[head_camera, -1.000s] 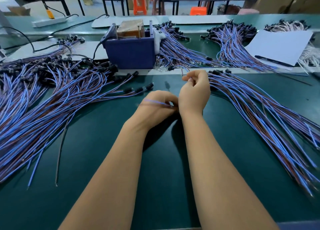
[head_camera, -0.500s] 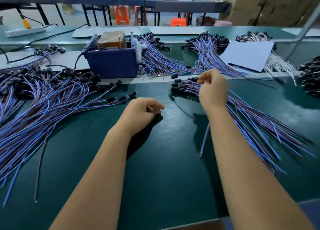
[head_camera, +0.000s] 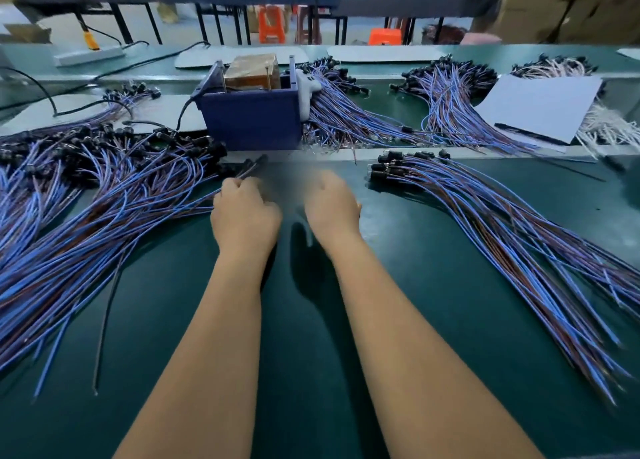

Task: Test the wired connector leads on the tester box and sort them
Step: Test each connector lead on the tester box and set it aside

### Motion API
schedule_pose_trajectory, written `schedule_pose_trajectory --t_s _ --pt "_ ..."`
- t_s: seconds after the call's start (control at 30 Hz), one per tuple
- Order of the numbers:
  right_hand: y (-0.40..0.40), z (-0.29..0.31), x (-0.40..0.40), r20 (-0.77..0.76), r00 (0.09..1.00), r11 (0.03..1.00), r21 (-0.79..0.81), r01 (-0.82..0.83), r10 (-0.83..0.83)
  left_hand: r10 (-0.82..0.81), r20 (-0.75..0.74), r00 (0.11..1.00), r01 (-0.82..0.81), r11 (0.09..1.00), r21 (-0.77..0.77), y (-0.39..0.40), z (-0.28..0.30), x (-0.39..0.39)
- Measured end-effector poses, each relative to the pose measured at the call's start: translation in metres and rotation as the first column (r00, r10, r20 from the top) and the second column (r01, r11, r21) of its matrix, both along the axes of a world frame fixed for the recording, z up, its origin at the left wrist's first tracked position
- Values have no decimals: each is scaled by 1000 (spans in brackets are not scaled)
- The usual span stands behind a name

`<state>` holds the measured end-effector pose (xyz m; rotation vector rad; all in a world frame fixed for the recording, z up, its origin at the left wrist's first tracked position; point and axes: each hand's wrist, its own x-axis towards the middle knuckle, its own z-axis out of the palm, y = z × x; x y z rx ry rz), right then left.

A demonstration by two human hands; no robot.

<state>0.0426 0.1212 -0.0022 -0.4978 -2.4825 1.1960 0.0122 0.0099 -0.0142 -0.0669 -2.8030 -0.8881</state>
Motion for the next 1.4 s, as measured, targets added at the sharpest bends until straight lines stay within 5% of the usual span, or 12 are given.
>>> schedule_pose_trajectory --t_s 0.1,0.27,0.43,0.57,0.7,0.77,0.83,0.93,1.03,1.17,1.27,1.4 --pt "-7 -10 -9 78 997 983 183 4 -19 6 -32 999 -5 1000 14 2 -1 -1" --pt "-9 -14 -10 66 998 963 268 -30 13 4 -39 999 -2 999 48 0 -3 -4" --pt "-5 -13 -1 -110 988 994 25 -107 109 44 -84 996 -21 965 261 2 1 -3" --pt "-6 -6 5 -157 964 938 -245 -247 213 62 -170 983 90 647 758 1 12 2" --pt "-8 5 7 -174 941 641 -695 -327 291 -216 -210 954 264 263 928 4 24 11" --pt "-5 6 7 -192 935 557 -761 -333 297 -480 -219 850 255 10 967 7 27 15" --pt "0 6 6 -250 940 458 -825 -332 232 -700 -215 680 223 -82 971 9 26 17" --pt "10 10 6 -213 973 330 -915 -232 91 -905 -111 410 239 -11 971 7 23 21" --pt "19 8 7 -198 980 328 -924 -197 28 -979 97 178 418 164 893 4 21 23" --pt "24 8 9 -253 967 317 -914 -253 43 -981 188 48 484 188 855 -2 19 20" --pt "27 8 8 -296 954 258 -919 -300 54 -965 160 207 447 239 862 -10 18 11" --pt "31 11 11 -363 925 109 -921 -374 110 -619 187 763 150 451 880 -13 17 0"
